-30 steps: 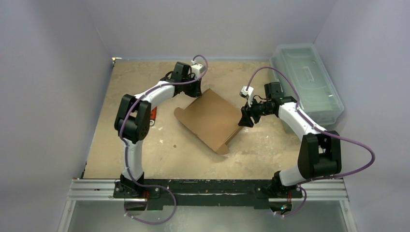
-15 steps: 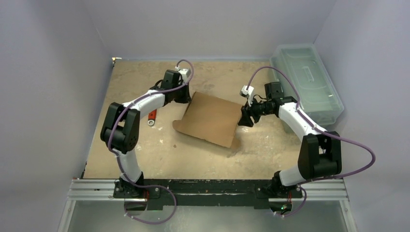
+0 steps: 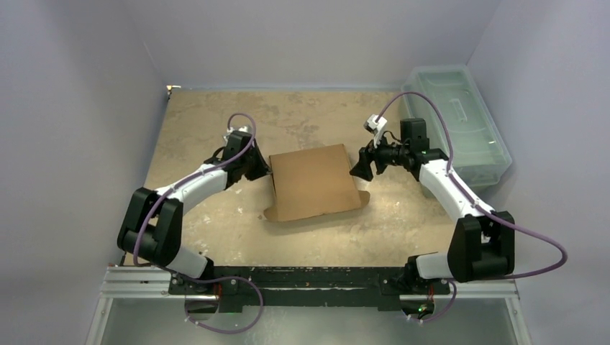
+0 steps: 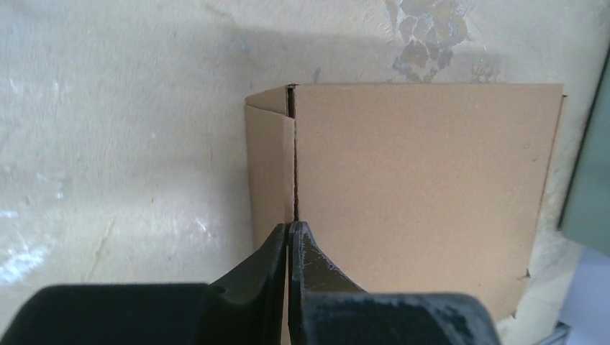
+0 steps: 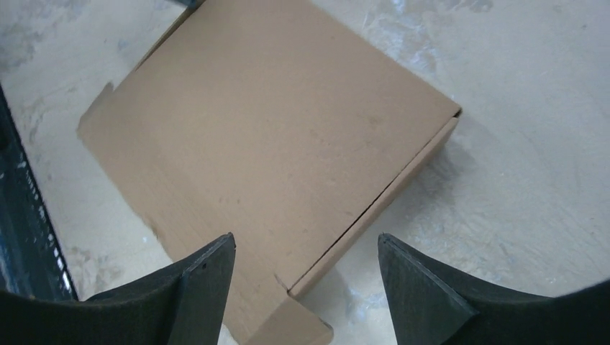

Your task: Fold the paper box

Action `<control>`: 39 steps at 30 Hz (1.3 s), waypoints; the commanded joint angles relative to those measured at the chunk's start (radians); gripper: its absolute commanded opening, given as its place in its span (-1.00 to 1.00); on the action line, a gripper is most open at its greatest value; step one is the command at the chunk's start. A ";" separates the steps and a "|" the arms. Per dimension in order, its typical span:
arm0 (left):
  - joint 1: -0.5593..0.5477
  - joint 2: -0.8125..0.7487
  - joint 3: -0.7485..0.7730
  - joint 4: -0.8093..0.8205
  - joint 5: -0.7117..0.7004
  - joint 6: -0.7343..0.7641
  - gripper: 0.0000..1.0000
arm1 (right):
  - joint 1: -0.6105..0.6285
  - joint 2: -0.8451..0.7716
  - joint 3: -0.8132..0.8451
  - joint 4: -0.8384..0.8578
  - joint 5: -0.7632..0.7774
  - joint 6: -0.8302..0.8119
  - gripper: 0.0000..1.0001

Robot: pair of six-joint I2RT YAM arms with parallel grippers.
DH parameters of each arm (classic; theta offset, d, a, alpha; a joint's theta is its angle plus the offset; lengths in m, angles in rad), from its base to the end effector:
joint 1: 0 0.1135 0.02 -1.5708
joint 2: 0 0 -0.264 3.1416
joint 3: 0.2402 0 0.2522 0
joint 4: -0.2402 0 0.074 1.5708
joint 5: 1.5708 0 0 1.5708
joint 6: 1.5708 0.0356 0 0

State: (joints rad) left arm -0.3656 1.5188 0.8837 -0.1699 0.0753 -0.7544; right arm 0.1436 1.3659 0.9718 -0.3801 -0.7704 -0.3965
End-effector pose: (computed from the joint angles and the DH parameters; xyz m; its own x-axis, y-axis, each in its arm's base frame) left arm 0.2932 -0.1151 0.2012 -0.7680 -0.4372 -0.4679 -0.1658 0.8415 -0.5142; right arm 0.2802 0.0656 0.2637 -0.4083 -0.3391 -0.8475 -0.8165 0.5508 0.1730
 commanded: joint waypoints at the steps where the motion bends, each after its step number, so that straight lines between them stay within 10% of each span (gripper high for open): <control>1: 0.005 -0.074 -0.073 0.025 0.007 -0.175 -1.00 | -0.003 0.006 -0.020 0.143 0.071 0.197 0.53; 18: 0.005 -0.146 -0.128 0.051 0.039 -0.219 -1.00 | 0.026 0.288 0.125 0.196 0.229 0.323 -0.04; 39: 0.005 -0.153 -0.117 0.053 0.061 -0.217 -1.00 | 0.038 0.360 0.154 0.168 0.229 0.311 -0.20</control>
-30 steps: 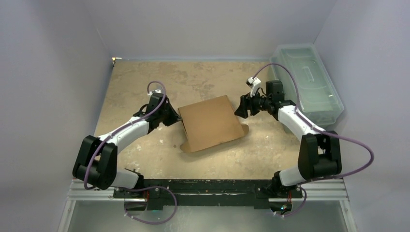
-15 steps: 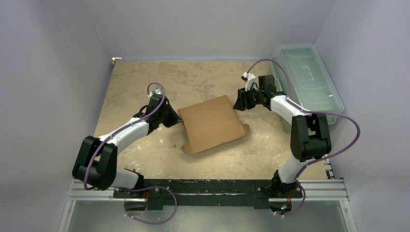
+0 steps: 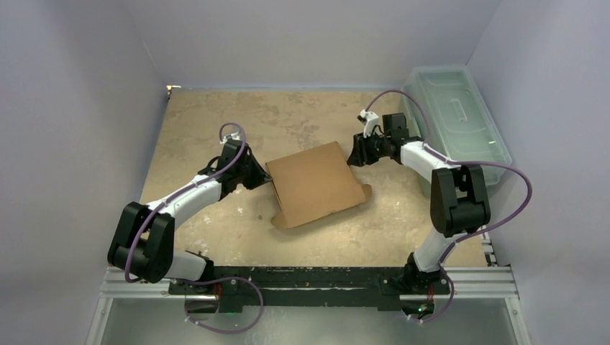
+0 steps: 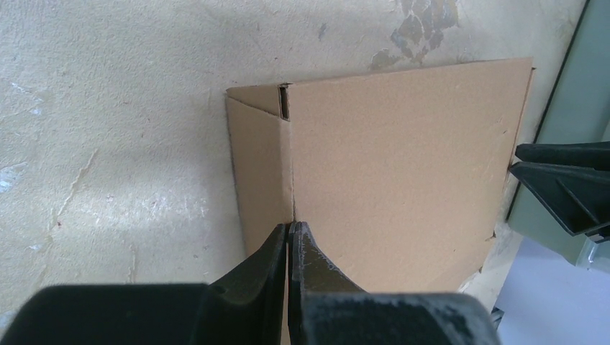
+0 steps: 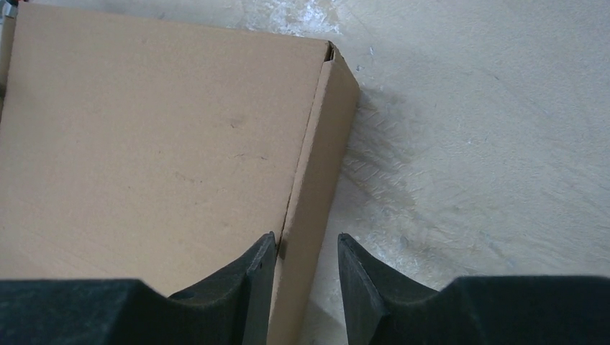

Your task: Fold the paper box

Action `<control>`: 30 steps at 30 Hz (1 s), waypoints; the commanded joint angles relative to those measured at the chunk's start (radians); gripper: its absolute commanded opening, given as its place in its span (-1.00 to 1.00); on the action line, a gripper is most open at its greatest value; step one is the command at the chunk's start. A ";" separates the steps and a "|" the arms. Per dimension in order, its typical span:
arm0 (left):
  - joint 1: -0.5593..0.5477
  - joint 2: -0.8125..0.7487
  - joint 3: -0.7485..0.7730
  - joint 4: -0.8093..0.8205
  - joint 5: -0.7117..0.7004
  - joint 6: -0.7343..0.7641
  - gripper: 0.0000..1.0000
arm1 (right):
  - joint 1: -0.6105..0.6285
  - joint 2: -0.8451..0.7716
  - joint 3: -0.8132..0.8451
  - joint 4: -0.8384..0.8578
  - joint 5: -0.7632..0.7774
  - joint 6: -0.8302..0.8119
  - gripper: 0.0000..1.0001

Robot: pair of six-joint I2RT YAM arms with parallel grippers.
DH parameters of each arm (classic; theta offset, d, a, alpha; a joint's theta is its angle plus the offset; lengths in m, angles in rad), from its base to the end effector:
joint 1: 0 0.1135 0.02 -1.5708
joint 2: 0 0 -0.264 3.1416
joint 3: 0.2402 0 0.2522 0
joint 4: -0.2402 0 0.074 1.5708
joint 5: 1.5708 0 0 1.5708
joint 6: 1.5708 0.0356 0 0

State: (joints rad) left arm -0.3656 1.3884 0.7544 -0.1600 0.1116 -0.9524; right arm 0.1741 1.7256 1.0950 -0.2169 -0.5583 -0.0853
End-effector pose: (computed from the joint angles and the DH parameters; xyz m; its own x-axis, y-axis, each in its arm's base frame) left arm 0.2616 -0.1044 0.1983 -0.7350 -0.5857 -0.3417 -0.2944 0.7296 -0.6172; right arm 0.3541 0.0814 0.2003 -0.6937 -0.1954 -0.6933 -0.5533 0.7607 0.3393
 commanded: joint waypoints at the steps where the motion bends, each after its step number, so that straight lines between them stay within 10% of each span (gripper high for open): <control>1: 0.005 -0.023 0.012 0.043 0.026 -0.018 -1.00 | 0.009 0.001 0.032 0.005 0.024 -0.001 -0.21; 30: 0.005 -0.025 0.033 0.074 0.094 -0.056 -1.00 | 0.080 -0.027 -0.010 0.038 0.233 -0.115 -1.00</control>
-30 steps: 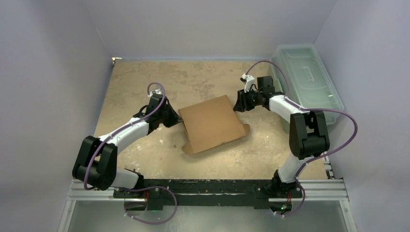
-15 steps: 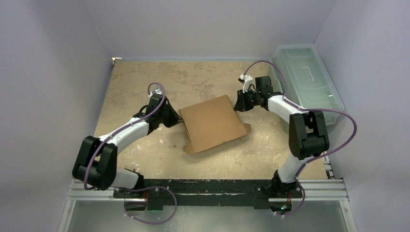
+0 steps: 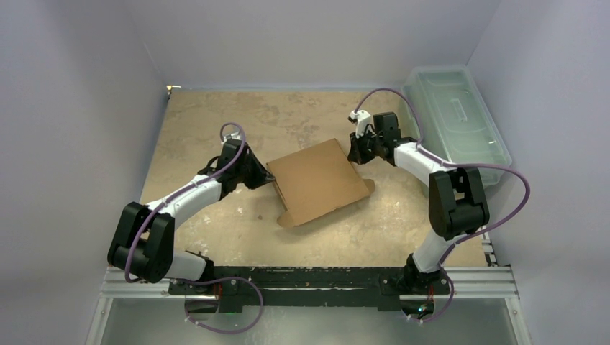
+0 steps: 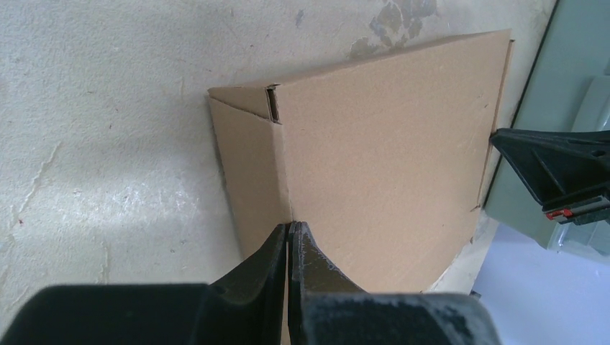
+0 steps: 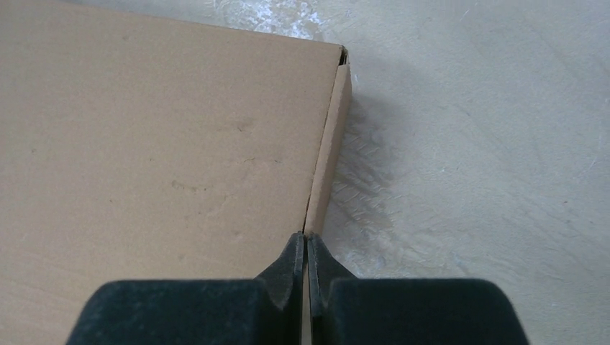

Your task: Fold the paper box

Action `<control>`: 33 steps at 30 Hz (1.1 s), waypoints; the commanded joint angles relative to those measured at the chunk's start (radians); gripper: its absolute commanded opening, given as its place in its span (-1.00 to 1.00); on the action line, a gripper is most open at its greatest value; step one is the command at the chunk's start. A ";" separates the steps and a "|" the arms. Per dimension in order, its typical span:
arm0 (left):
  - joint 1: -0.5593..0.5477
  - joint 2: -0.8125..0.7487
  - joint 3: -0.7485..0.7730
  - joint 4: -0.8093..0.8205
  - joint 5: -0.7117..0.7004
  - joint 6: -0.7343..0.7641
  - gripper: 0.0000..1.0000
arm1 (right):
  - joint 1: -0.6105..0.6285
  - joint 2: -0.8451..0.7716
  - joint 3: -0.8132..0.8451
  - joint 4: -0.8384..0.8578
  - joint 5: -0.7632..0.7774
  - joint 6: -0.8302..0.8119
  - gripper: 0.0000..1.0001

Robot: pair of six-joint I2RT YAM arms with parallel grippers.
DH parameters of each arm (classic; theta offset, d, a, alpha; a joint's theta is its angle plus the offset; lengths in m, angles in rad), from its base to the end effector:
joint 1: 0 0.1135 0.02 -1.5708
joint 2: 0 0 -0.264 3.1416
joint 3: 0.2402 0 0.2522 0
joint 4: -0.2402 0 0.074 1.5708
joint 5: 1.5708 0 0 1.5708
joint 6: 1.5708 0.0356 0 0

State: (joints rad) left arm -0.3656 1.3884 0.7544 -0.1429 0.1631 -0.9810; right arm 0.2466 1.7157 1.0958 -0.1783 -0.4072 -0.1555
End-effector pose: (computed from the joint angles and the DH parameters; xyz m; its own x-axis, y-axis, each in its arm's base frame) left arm 0.2621 -0.1065 0.1998 -0.7472 -0.5920 -0.3020 -0.2878 0.6978 -0.6559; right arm 0.3523 0.1032 0.2049 -0.6098 -0.3001 -0.7335 -0.5938 0.7860 0.1721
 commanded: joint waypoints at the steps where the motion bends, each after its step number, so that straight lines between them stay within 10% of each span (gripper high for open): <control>1: 0.005 -0.025 0.034 0.058 0.044 -0.028 -1.00 | 0.008 -0.020 -0.013 0.004 0.083 -0.044 -1.00; 11: 0.007 -0.050 0.005 0.049 0.058 0.007 -0.84 | -0.012 -0.007 -0.013 0.015 0.028 0.005 -1.00; 21: 0.013 -0.115 -0.083 0.066 0.110 0.120 -0.09 | -0.027 0.018 -0.008 0.001 0.028 0.010 -1.00; 25: 0.014 -0.193 -0.242 0.242 0.193 0.089 0.40 | -0.027 0.028 -0.007 -0.003 0.026 0.010 -1.00; 33: 0.014 -0.189 -0.438 0.576 0.241 -0.055 0.59 | -0.026 0.038 -0.002 -0.010 0.020 0.008 -1.00</control>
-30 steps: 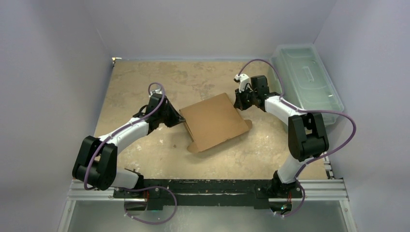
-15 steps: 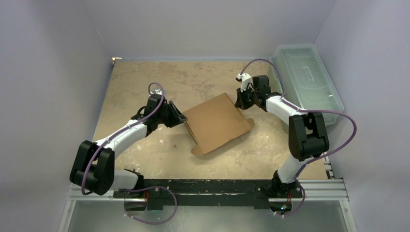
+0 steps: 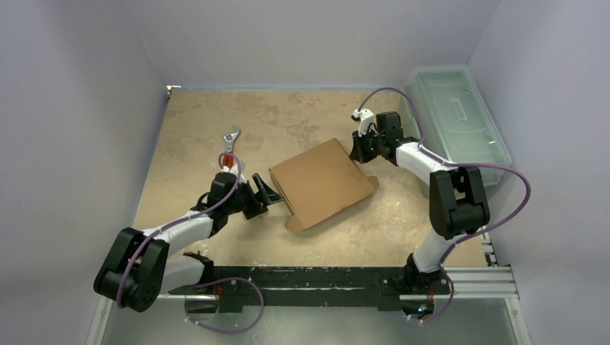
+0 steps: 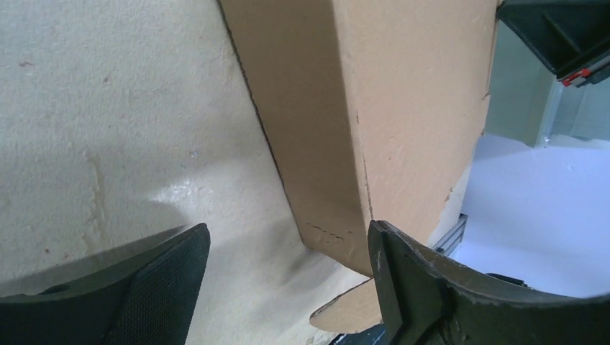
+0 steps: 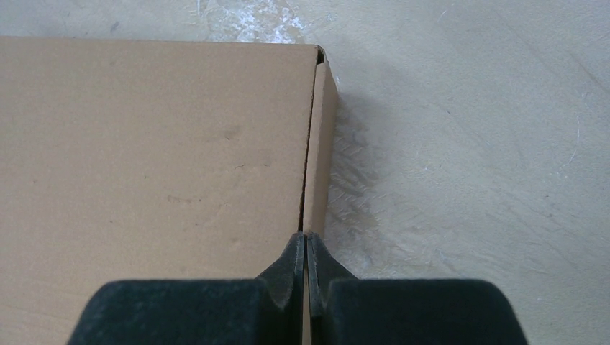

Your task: Fold the paper box

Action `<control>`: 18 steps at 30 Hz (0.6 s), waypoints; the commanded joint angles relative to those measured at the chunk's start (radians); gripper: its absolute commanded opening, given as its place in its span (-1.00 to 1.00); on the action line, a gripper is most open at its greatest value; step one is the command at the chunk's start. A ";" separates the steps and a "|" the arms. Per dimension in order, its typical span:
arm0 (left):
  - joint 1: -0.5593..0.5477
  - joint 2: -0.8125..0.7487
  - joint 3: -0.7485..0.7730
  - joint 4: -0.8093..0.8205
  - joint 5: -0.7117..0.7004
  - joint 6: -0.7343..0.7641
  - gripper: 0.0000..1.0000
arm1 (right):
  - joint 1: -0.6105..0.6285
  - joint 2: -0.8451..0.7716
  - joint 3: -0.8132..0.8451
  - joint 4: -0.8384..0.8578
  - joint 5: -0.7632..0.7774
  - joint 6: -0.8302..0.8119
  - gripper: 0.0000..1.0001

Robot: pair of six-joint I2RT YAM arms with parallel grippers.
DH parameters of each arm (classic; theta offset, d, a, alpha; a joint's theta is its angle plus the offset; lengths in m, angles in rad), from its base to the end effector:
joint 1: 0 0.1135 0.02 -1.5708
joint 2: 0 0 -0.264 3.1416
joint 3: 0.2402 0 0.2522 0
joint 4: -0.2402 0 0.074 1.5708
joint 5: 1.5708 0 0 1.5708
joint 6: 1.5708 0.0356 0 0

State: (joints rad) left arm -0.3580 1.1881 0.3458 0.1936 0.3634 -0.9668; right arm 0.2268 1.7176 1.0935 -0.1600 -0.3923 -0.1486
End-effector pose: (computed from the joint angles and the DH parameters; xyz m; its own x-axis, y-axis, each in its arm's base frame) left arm 0.1967 -0.0871 0.1508 -0.8093 -0.5186 -0.2758 -0.1290 0.6151 -0.7778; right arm 0.3557 0.0960 0.2047 -0.6107 -0.2813 -0.7402 -0.5682 0.8067 0.1622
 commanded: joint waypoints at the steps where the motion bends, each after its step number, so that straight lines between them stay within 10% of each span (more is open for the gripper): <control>1: 0.007 0.023 -0.036 0.269 0.043 -0.078 0.60 | -0.008 0.037 0.000 -0.029 0.004 0.001 -1.00; 18: 0.007 0.199 -0.079 0.555 0.066 -0.150 0.64 | -0.016 0.097 0.017 -0.052 0.099 0.013 -1.00</control>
State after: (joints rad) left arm -0.3557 1.3643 0.2832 0.6449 0.4179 -1.0977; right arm 0.2188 1.7496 1.1183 -0.1493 -0.3988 -0.1349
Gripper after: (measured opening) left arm 0.817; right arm 0.007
